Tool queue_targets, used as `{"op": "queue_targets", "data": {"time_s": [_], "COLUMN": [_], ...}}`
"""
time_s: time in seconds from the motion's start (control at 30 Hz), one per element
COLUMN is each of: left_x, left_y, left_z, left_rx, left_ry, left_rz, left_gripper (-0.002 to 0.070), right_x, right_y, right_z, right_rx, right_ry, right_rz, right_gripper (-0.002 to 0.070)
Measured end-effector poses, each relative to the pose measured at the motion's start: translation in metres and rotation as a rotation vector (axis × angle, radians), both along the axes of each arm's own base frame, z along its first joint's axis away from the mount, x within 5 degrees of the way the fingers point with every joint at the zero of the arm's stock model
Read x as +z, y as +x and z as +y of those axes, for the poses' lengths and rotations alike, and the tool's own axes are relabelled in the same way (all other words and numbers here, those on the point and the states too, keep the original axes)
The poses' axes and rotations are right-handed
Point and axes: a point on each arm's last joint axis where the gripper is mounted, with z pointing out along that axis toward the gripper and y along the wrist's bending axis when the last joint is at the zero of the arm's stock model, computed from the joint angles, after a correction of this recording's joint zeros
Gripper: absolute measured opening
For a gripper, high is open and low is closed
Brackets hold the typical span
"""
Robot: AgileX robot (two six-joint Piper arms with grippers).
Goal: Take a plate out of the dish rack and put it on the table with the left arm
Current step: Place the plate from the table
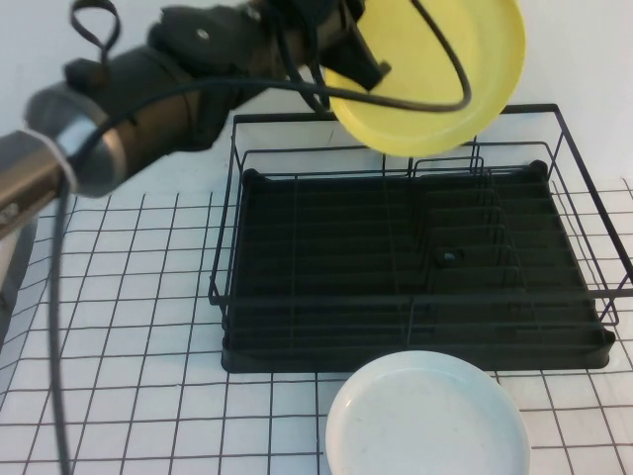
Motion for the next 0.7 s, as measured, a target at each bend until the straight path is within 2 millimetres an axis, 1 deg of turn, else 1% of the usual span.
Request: {"op": "queue_targets", "data": {"time_s": [0.13, 0.3, 0.4, 0.47, 0.7], "left_x": [0.032, 0.079, 0.1, 0.11, 0.135], "left_y": [-0.018, -0.053, -0.071, -0.08, -0.104], "left_z": [0.009, 0.026, 0.034, 0.039, 0.053], "left_rx": [-0.009, -0.05, -0.068, -0.071, -0.058], "left_ry": [-0.043, -0.141, -0.17, -0.173, -0.14], "left_rz": [-0.057, -0.123, -0.165, -0.194, -0.297], "left_gripper": [0.0003, 0.0003, 0.0002, 0.0002, 0.0002], "right_x": [0.0, 0.0, 0.0, 0.0, 0.0], "right_y": [0.0, 0.0, 0.0, 0.0, 0.0], "right_z": [0.0, 0.0, 0.0, 0.0, 0.0], "right_rx": [0.0, 0.0, 0.0, 0.0, 0.0], "right_ry": [0.0, 0.0, 0.0, 0.0, 0.0], "right_rz": [0.0, 0.0, 0.0, 0.0, 0.0], "right_gripper": [-0.0002, -0.0002, -0.0002, -0.0002, -0.0002]}}
